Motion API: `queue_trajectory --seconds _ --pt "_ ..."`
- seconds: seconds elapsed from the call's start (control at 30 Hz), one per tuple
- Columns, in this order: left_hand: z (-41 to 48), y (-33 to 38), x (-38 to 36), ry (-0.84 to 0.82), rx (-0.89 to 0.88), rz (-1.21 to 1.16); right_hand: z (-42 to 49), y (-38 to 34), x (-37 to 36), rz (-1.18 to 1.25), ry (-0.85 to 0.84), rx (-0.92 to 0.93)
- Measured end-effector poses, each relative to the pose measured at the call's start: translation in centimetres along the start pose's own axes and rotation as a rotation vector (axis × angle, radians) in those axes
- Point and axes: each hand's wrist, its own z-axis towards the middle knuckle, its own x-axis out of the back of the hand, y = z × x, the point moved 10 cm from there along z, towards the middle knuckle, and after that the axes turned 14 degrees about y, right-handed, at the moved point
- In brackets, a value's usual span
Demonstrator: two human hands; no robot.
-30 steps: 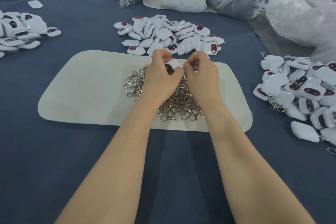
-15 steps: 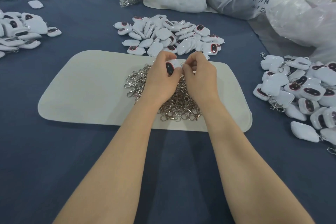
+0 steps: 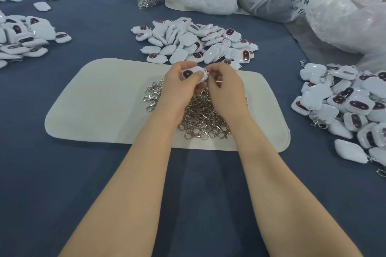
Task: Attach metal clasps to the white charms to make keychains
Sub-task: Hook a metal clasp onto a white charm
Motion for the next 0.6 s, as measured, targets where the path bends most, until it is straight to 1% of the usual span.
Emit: queue_trajectory --seconds 0.1,0.27,0.43,0.6 --pt "-0.1 -0.7 -0.4 -0.018 0.159 -0.213 0.1 0.3 0.3 0.026 0.015 -0.033" --pt "-0.3 -1.4 -1.0 -0.07 0.298 -0.336 0.1 0.4 0.3 0.137 0.025 -0.1" --pt "-0.4 -1.7 -0.9 -0.063 0.365 -0.377 0.4 0.1 1.5 0.226 0.122 -0.098" --pt "-0.4 -1.7 -0.8 -0.042 0.383 -0.406 0.3 -0.2 1.3 0.209 0.107 -0.068"
